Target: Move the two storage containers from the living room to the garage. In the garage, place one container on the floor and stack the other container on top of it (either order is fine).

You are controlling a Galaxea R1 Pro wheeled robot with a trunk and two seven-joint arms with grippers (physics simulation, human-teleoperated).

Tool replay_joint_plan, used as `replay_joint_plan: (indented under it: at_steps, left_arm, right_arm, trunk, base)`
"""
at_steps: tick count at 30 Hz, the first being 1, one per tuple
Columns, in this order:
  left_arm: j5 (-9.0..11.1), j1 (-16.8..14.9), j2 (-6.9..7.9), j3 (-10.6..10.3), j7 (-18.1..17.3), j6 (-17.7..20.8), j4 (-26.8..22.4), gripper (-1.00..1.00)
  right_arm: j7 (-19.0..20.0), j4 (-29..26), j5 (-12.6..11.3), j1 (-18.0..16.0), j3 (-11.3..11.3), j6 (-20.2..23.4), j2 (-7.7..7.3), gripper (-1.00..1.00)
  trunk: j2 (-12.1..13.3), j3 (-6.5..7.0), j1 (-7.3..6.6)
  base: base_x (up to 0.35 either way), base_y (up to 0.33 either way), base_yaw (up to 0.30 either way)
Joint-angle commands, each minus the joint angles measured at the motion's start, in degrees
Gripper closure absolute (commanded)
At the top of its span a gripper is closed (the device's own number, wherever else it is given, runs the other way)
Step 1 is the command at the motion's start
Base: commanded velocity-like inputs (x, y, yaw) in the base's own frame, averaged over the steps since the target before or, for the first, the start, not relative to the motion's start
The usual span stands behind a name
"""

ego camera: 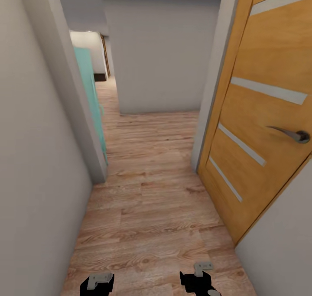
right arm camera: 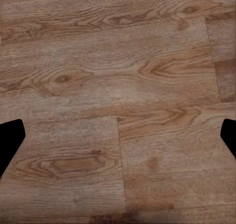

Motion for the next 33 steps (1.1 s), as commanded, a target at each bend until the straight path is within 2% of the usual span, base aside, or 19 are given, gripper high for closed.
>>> replay_joint_plan:
  at_steps: [1,33]
  left_arm:
    - [0.03,-0.03,-0.02,0.16,-0.11,-0.18,0.05,-1.0]
    - [0.03,-0.03,-0.02,0.16,-0.11,-0.18,0.05,-1.0]
  right_arm:
    - [-0.1,0.06,0.04,-0.05,0.09,-0.18,0.0,-1.0]
    - [-0.1,0.06,0.06,-0.02,0.09,-0.18,0.0,-1.0]
  trunk:
    - [-0.03,-0.05,0.03]
    - [-0.03,-0.05,0.03]
  base:
    - [0.317,0.0,0.0]
    - [0.337,0.0,0.0]
